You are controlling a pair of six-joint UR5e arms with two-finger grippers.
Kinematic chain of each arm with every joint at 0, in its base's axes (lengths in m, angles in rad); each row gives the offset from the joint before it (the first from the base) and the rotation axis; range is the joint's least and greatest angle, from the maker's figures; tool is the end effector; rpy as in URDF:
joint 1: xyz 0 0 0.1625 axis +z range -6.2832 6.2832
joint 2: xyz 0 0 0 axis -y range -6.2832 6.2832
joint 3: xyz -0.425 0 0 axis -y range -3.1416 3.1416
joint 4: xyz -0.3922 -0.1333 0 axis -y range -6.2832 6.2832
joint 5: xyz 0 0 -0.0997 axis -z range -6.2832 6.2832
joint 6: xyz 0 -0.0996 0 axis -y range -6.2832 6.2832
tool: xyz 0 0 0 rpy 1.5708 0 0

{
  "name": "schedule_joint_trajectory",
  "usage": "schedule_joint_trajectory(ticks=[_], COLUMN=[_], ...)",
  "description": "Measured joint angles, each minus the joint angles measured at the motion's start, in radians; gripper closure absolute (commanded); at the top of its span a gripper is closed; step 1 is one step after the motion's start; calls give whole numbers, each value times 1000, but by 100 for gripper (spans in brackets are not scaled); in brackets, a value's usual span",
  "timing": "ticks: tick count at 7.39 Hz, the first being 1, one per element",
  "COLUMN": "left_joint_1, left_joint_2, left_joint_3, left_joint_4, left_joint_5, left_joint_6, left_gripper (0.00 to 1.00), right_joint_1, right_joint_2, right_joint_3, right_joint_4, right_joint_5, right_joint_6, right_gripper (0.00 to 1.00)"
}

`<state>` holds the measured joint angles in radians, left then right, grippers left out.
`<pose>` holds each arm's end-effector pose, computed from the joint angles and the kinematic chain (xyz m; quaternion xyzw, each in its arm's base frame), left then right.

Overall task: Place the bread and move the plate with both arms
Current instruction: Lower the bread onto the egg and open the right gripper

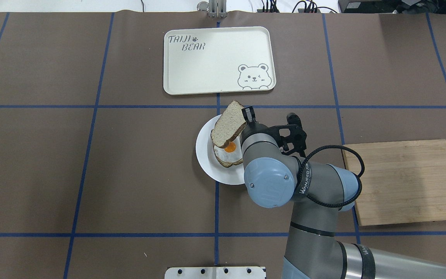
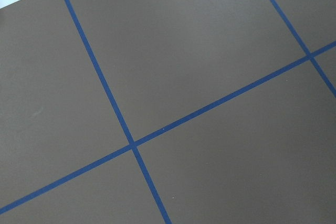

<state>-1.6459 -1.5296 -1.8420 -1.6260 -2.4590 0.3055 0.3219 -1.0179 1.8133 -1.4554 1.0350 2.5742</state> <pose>-0.0917 -0.4722 0.5300 0.2065 0.3933 0.1634 0.8809 -0.5361 -0.3729 0.2178 0.0823 -0.4792 0.6246 0.6111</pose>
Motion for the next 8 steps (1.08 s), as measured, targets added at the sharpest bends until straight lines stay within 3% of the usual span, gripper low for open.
schedule_joint_trajectory(ticks=[6, 7, 8], left_joint_1=[0, 0, 0], left_joint_2=[0, 0, 0], left_joint_3=[0, 0, 0], left_joint_4=[0, 0, 0], left_joint_5=[0, 0, 0], left_joint_6=[0, 0, 0], left_gripper=[2, 2, 2], right_joint_1=[-53, -64, -74], right_joint_2=[-70, -71, -71], right_joint_3=[-12, -11, -10], right_joint_4=[0, 0, 0], right_joint_5=[-28, -37, -43], right_joint_6=[-8, -16, -24], right_gripper=[100, 85, 46])
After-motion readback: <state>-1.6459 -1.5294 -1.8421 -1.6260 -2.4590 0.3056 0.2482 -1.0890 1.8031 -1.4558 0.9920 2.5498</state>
